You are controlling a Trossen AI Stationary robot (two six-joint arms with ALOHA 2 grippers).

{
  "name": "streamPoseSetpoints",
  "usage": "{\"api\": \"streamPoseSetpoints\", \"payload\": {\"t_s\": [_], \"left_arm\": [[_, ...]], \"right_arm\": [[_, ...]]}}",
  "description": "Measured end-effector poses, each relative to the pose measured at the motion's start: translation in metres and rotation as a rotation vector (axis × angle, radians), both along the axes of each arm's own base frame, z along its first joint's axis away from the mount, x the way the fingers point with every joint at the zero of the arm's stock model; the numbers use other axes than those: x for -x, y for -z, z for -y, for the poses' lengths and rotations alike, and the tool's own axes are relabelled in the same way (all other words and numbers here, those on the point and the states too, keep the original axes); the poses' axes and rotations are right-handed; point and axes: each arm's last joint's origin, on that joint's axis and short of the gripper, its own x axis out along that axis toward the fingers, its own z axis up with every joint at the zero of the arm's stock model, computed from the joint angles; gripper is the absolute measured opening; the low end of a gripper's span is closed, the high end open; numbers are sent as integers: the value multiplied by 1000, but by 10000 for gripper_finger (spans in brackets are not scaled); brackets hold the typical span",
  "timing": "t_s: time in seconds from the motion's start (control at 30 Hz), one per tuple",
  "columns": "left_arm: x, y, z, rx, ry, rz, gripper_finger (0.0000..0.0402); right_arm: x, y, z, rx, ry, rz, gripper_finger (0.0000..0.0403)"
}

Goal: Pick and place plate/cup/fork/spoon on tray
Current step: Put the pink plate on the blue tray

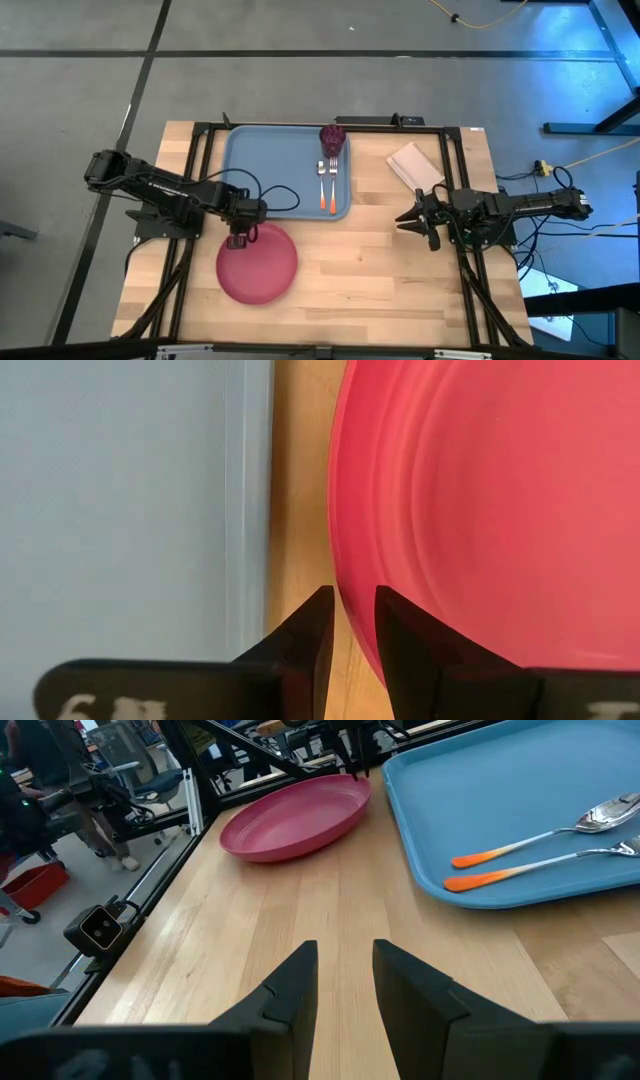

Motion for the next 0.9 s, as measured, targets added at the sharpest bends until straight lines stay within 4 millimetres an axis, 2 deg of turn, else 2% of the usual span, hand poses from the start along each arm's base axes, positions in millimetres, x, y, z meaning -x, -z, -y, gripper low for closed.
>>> {"api": "streamPoseSetpoints", "payload": {"t_s": [0.27, 0.4, 0.63, 0.73, 0.9], "left_arm": [[-3, 0, 0, 3, -6, 33, 69], [-25, -8, 2, 32, -117, 285, 69], [-57, -34, 0, -25, -219, 731, 69], [-62, -42, 1, 2, -215, 830, 69], [-66, -46, 5, 49, -241, 893, 69]], "right_arm": [[0, 0, 0, 0, 0, 0, 104], [0, 0, 0, 0, 0, 0, 104], [0, 0, 0, 0, 0, 0, 104], [0, 0, 0, 0, 0, 0, 104], [0, 0, 0, 0, 0, 0, 104]]}}
